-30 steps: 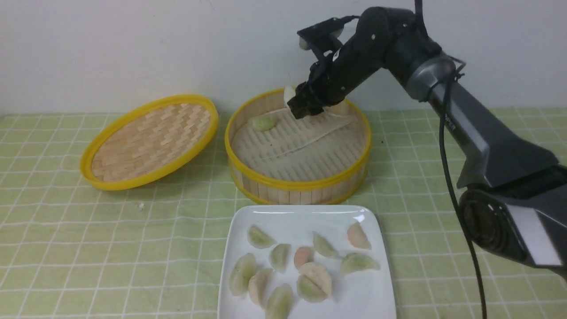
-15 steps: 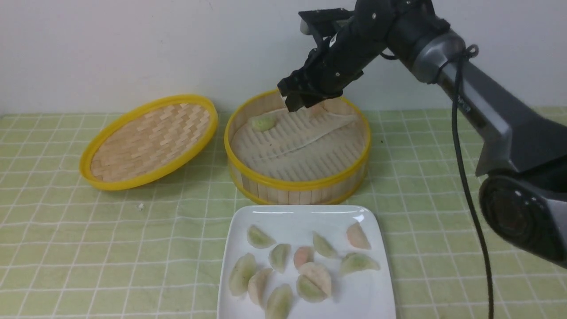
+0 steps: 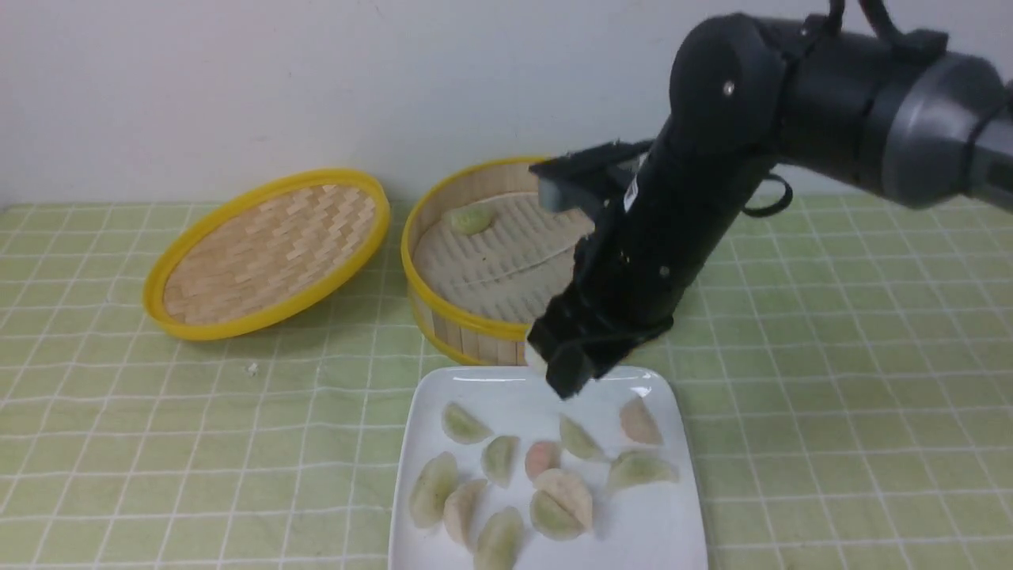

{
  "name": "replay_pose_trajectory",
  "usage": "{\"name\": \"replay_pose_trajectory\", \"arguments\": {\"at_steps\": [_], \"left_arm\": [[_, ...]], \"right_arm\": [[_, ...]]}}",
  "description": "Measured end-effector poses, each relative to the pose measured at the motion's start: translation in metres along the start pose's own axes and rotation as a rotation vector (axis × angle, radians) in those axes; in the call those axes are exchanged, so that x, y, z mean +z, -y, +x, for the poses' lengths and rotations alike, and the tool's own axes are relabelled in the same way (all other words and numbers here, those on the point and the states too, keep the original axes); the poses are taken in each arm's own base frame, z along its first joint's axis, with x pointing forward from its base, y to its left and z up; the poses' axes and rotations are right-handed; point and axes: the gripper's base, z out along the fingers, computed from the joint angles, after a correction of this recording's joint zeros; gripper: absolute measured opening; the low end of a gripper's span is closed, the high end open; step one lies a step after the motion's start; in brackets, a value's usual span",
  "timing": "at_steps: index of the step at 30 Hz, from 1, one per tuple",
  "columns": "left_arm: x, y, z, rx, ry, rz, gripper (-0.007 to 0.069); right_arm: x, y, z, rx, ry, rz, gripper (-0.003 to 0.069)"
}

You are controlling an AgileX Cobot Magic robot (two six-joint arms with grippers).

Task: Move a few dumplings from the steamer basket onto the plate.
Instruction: Use the right arm to put the dumpling into the plate

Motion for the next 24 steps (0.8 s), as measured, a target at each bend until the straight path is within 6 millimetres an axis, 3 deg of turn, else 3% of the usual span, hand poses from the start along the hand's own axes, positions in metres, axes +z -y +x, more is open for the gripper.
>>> {"name": "replay_pose_trajectory", "arguments": {"at_steps": [6, 11, 16, 24], "left_arm": [[0.0, 0.003, 0.001, -0.012, -0.009, 0.037, -0.0006], [0.0, 0.004, 0.001, -0.014, -0.011, 0.045, -0.0006], [0.0, 0.004, 0.001, -0.014, -0.011, 0.046, -0.0006], [0.0, 0.006, 0.001, -0.019, -0.014, 0.06, -0.0006]], "right_arm": [[0.039, -0.024, 0.026, 0.009, -0.13, -0.033, 0.0241], [0.059, -0.033, 0.02, 0.01, -0.086, -0.014, 0.0241], [0.061, -0.028, 0.011, 0.029, 0.011, 0.041, 0.0254], [0.048, -0.03, 0.006, 0.027, -0.014, 0.057, 0.0481]]}}
